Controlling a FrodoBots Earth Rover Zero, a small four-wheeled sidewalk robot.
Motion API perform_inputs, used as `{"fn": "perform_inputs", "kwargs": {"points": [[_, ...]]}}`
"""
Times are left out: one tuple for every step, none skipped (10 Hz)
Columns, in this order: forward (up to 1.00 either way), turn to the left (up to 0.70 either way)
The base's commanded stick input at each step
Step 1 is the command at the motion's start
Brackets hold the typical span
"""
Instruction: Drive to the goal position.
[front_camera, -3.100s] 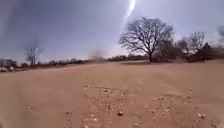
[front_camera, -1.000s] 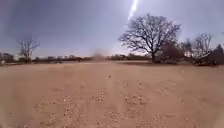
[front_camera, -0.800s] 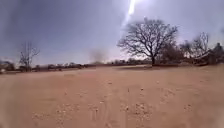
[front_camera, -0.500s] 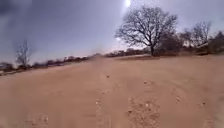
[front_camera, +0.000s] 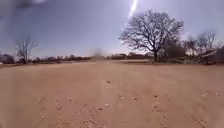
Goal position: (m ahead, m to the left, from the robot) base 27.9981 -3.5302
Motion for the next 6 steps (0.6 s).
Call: {"fn": "perform_inputs", "kwargs": {"points": [[1.00,0.00],[1.00,0.00],[1.00,0.00],[1.00,0.00],[1.00,0.00],[1.00,0.00]]}}
